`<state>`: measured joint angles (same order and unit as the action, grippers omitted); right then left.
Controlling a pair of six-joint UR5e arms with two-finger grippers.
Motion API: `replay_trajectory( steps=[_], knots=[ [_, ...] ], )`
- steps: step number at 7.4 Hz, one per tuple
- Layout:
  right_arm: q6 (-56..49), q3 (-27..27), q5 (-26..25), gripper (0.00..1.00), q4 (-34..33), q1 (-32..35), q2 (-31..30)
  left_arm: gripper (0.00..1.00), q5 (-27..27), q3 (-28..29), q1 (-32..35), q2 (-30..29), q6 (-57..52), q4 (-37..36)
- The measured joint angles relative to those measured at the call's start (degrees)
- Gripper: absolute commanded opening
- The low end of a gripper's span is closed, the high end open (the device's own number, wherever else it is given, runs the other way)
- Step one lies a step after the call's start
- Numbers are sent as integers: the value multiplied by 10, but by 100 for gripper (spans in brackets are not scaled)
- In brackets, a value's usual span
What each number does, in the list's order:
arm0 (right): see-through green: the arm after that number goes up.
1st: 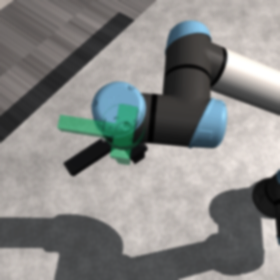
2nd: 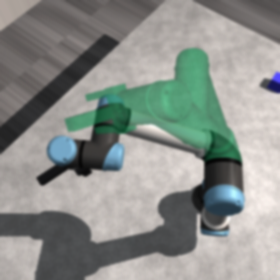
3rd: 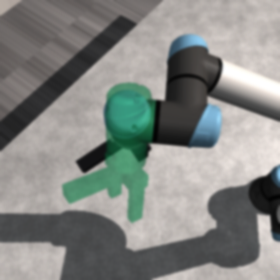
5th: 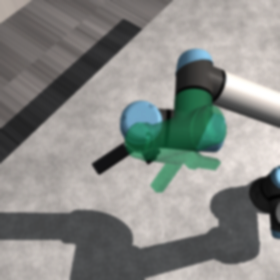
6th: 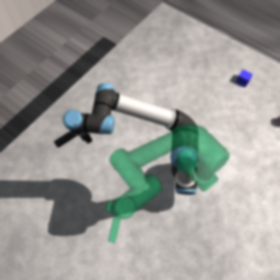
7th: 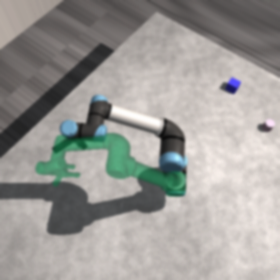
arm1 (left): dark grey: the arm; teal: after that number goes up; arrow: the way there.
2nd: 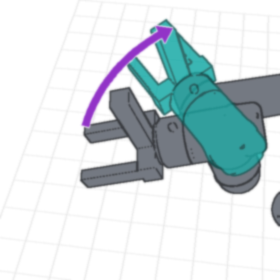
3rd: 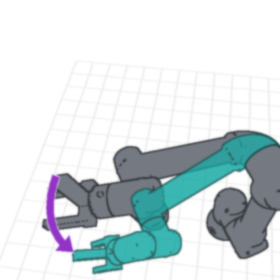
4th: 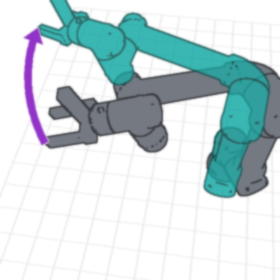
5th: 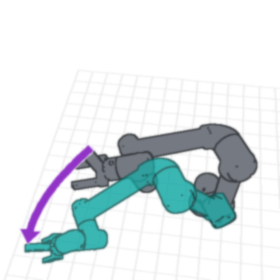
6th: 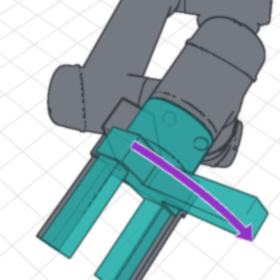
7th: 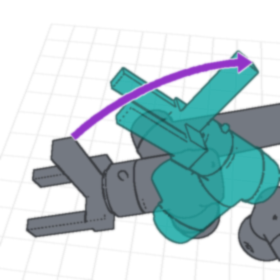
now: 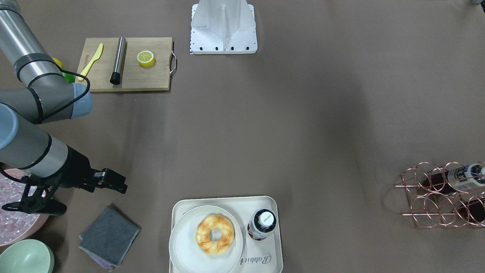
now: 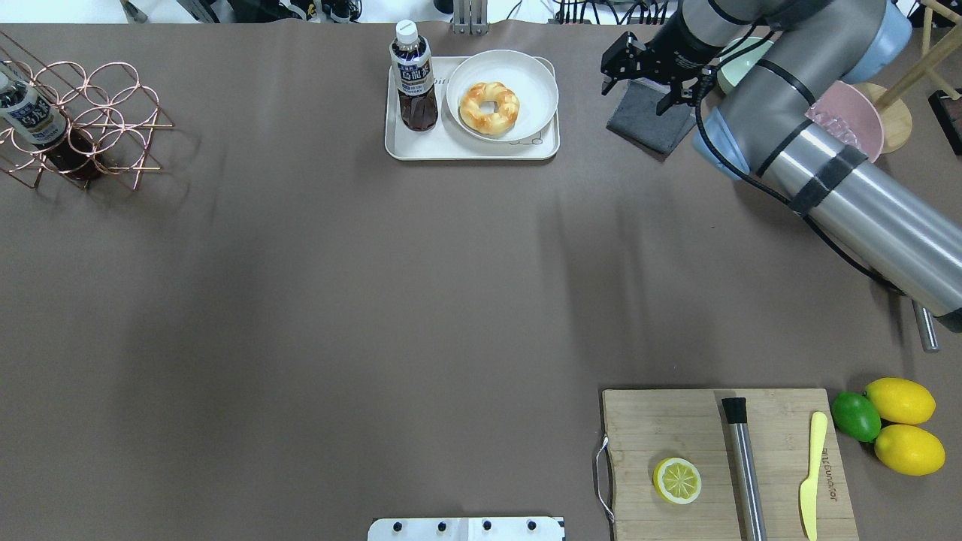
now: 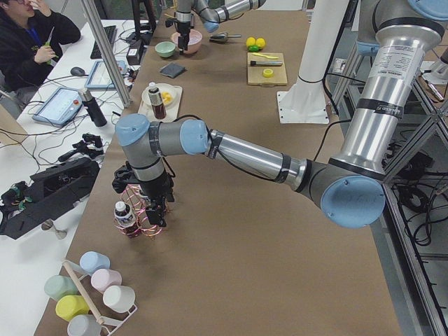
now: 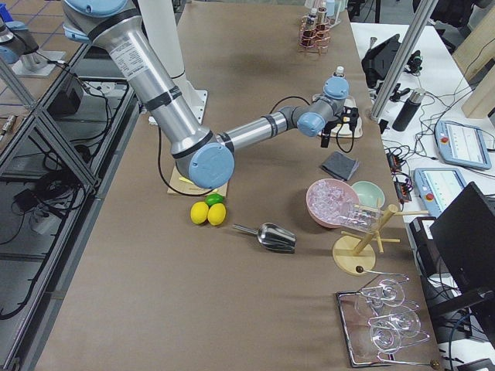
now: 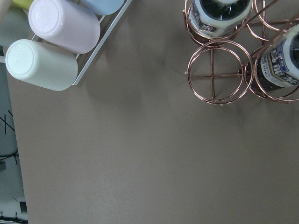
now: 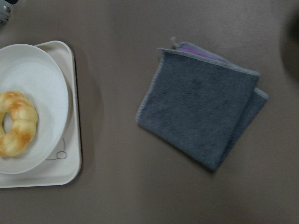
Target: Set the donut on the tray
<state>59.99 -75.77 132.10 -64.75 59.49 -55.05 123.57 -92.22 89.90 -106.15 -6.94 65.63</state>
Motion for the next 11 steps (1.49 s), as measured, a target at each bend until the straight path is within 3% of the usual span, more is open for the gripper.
replay_trajectory(
  steps=[3, 6, 9, 11],
  knots=[
    [-103, -113, 14, 99, -24, 40, -136, 98, 0, -6, 1, 3, 0, -4],
    [-279, -233, 17, 99, -167, 86, -250, 98, 0, -11, 2, 13, -1, -5],
    [-494, -242, 9, 99, -291, 139, -332, 98, 1, -17, 3, 44, -5, -1],
    [-550, -238, 6, 99, -305, 170, -383, 98, 2, -32, 9, 81, -7, 5]
  ],
)
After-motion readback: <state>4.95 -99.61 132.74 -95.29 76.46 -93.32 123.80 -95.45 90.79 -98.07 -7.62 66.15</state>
